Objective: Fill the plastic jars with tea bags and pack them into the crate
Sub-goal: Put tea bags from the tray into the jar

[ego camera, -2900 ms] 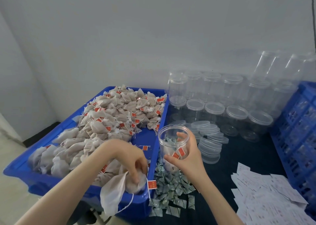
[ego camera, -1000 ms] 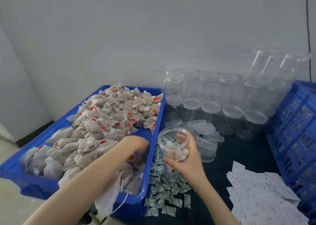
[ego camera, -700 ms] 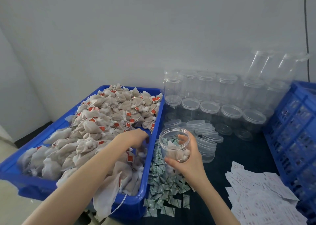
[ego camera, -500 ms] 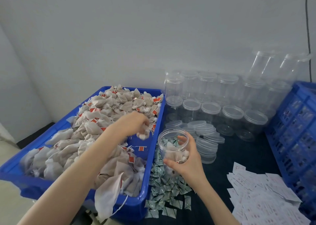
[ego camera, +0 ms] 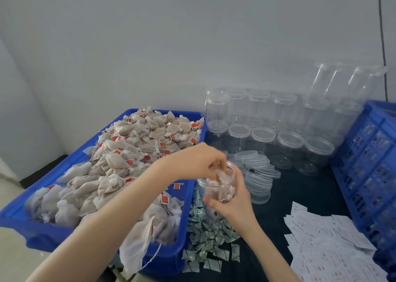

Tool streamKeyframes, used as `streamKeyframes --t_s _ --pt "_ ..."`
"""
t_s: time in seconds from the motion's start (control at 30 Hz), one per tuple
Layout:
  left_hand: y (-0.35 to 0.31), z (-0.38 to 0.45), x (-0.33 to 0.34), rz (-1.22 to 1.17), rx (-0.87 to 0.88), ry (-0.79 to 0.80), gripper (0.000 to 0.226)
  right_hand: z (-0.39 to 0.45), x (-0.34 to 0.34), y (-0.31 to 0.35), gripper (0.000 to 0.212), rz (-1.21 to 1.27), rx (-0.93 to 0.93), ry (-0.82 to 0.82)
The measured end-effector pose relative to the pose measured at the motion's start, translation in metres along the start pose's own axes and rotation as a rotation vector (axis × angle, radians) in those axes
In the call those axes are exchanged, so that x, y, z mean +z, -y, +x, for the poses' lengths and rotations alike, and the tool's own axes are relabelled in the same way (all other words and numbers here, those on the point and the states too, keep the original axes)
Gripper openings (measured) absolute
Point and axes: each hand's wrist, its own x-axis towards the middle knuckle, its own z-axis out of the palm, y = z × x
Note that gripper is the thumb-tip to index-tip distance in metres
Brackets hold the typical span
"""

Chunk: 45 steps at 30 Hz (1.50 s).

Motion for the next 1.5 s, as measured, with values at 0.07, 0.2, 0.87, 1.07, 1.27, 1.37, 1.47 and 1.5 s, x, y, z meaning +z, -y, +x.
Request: streamKeyframes --t_s 0.07,0.2,0.87,1.07,1.27,1.37,1.47,1.5 --pt "-0.001 0.006 0.01 0.08 0.043 0.126 0.014 -0.001 -0.001 0.0 0.096 -0.001 0.006 0.016" --pt "0.001 0.01 0.01 0.065 0.053 0.241 0.021 -0.003 -0.001 0.0 0.102 -0.012 0.02 0.027" --pt "0.08 0.003 0.094 0.211 -0.487 0.541 0.041 -0.017 -0.009 -0.006 0.095 0.014 0.028 -0.026" --pt "0.085 0.004 0.081 0.267 -0.411 0.313 0.02 -0.019 -0.014 -0.008 0.091 0.007 0.019 -0.046" --pt "0.085 -0.004 0.03 0.164 -0.402 -0.041 0.022 -0.019 -0.008 -0.01 0.093 0.011 0.043 -0.03" --pt "0.071 -0.011 0.003 0.14 -0.36 -0.236 0.021 -0.02 -0.006 -0.012 0.094 0.01 0.065 -0.012" --pt "0.052 -0.015 -0.015 0.08 -0.244 -0.417 0.021 -0.021 -0.004 -0.012 0.095 0.012 0.065 0.001" --pt "0.044 -0.014 -0.017 0.037 -0.197 -0.442 0.021 -0.021 -0.004 -0.012 0.095 0.014 0.066 0.001"
